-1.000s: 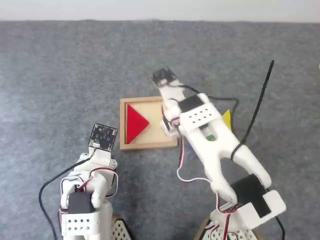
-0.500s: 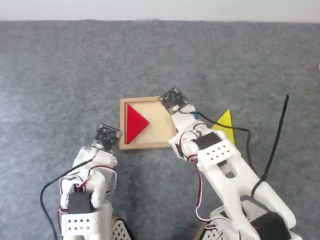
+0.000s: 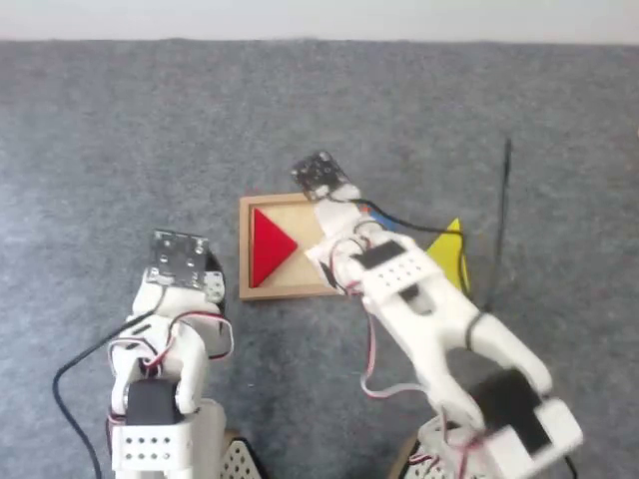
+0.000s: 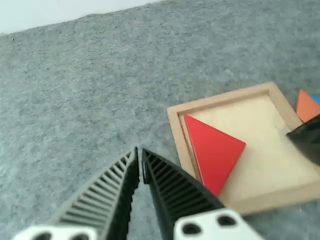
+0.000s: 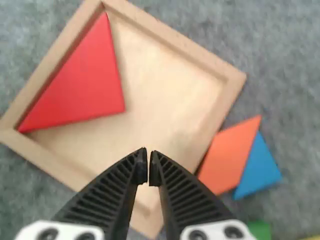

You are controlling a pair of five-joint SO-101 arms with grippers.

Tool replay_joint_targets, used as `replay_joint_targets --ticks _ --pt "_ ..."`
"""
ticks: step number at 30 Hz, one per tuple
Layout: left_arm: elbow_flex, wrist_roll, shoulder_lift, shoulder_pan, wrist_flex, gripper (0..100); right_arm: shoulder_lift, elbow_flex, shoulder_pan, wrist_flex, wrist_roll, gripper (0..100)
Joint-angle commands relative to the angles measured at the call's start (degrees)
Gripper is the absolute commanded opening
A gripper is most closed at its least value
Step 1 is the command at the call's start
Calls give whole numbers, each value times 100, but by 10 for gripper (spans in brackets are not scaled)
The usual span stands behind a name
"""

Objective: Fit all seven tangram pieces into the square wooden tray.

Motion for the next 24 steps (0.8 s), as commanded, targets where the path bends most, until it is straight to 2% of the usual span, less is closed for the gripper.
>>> replay_joint_targets --ticks 1,4,8,11,24 --pt "-479 527 879 -422 -352 26 892 -1125 -57 -127 35 7" --pt "-514 510 1574 -1099 -712 24 1727 -1846 -66 -75 -264 7" --pt "-514 229 2268 -1679 -1266 12 2105 -2637 -66 804 -413 7" --pt "-514 193 2418 -1714 -1363 12 2325 -2936 -277 1121 -404 7" --pt "-541 185 2418 -1732 -1345 12 2712 -3666 -699 1314 -396 7"
